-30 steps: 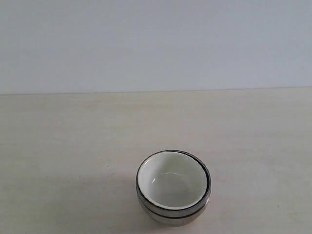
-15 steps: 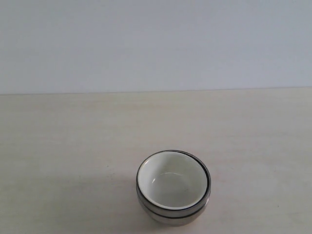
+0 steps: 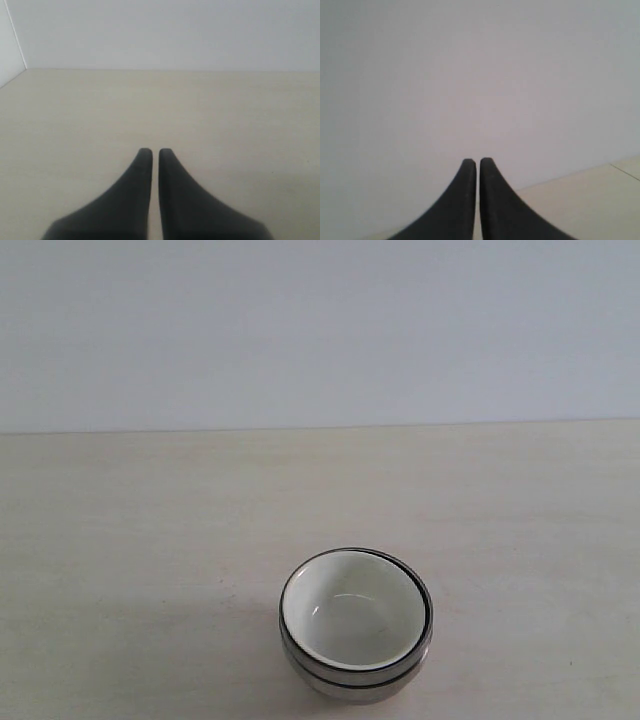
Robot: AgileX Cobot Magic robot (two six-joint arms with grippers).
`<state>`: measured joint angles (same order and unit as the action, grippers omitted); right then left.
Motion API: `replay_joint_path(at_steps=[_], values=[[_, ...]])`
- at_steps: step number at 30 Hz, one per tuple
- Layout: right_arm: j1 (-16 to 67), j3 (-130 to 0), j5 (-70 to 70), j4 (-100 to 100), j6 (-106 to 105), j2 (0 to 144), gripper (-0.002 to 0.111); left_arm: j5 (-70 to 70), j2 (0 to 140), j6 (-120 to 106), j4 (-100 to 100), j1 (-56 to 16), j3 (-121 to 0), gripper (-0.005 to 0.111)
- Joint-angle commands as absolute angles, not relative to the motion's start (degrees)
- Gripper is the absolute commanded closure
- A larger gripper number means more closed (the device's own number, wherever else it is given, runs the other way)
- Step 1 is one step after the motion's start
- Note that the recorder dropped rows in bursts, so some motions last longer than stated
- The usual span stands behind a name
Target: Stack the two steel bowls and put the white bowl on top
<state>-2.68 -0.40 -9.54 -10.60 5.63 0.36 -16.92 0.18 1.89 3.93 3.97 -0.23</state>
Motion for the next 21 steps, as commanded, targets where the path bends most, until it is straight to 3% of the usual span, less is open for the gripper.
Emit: replay_joint_path(at_steps=[1, 8, 16, 21], values=[[-2.67, 0.0, -8.74, -7.56, 5.71, 0.0, 0.108, -16.95, 0.0, 1.94, 3.69, 4.12, 0.0, 0.102], [5.24, 0.0, 0.33, 2.06, 5.22, 0.0, 0.108, -16.95, 0.0, 1.94, 3.69, 4.12, 0.0, 0.102], [5.12, 0.0, 17.64, 2.43, 4.24, 0.0, 0.108, -16.95, 0.0, 1.94, 3.69, 4.12, 0.0, 0.102], [5.12, 0.0, 18.0, 2.43, 0.61, 0.0, 0.108, -16.95, 0.0, 1.94, 3.69, 4.12, 0.0, 0.102]])
